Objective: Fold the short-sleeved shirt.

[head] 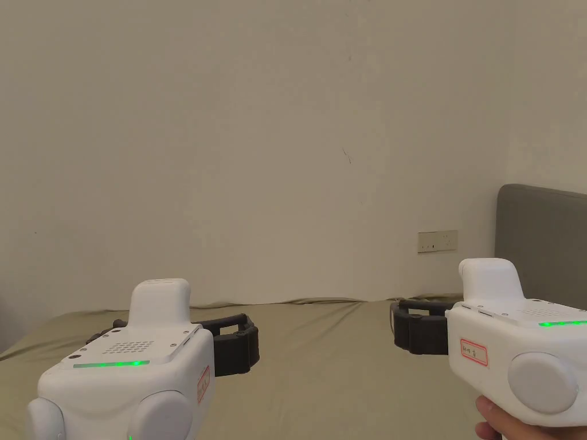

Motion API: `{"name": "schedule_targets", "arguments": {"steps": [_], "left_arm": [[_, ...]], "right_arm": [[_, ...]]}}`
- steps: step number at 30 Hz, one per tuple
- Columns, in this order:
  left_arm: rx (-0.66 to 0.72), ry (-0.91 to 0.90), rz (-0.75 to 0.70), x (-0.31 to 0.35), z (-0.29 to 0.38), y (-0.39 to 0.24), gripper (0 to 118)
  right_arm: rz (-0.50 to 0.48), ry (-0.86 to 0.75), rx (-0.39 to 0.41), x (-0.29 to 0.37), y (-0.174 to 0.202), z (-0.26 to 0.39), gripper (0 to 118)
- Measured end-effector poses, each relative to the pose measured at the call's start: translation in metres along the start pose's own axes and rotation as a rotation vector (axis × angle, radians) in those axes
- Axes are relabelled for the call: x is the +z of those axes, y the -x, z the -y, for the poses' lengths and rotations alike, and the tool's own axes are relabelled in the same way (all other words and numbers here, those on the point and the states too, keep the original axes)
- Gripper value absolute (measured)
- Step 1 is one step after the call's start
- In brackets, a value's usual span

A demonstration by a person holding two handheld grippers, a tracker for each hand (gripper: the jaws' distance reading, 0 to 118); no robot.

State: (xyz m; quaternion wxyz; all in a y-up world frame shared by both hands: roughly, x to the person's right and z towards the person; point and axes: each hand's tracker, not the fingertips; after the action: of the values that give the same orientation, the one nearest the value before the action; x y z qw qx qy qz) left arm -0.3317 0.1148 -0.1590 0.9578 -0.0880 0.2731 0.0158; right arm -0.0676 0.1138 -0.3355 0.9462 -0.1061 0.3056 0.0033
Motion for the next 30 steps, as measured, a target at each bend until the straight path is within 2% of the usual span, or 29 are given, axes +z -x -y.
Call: {"name": "schedule_targets", "arguments": {"steps": [3, 8, 12, 14, 16, 22, 30], "left_arm": [[0.004, 0.003, 0.013, 0.0, 0.001, 0.0, 118], [-0.009, 0.012, 0.008, 0.001, 0.001, -0.001, 118], [-0.01, 0.016, 0.006, -0.001, 0.002, -0.001, 118], [-0.005, 0.016, 0.006, -0.001, 0.002, -0.001, 118], [-0.003, 0.015, 0.002, -0.001, 0.001, -0.001, 118], [-0.004, 0.022, -0.003, -0.001, 0.001, -0.001, 118], [-0.013, 0.028, 0.005, -0.002, 0.001, -0.004, 118]], "right_arm": [[0.055, 0.006, -0.035, -0.001, 0.001, -0.006, 118], [0.042, -0.018, -0.007, 0.003, 0.0, -0.008, 118], [0.105, -0.015, 0.044, 0.002, 0.007, -0.007, 118], [0.083, -0.015, 0.045, 0.003, 0.007, -0.006, 118], [0.043, -0.01, 0.007, 0.004, 0.005, -0.006, 118], [0.075, 0.003, 0.021, 0.005, 0.01, -0.007, 118], [0.07, -0.006, 0.043, 0.005, 0.013, -0.004, 118]]}}
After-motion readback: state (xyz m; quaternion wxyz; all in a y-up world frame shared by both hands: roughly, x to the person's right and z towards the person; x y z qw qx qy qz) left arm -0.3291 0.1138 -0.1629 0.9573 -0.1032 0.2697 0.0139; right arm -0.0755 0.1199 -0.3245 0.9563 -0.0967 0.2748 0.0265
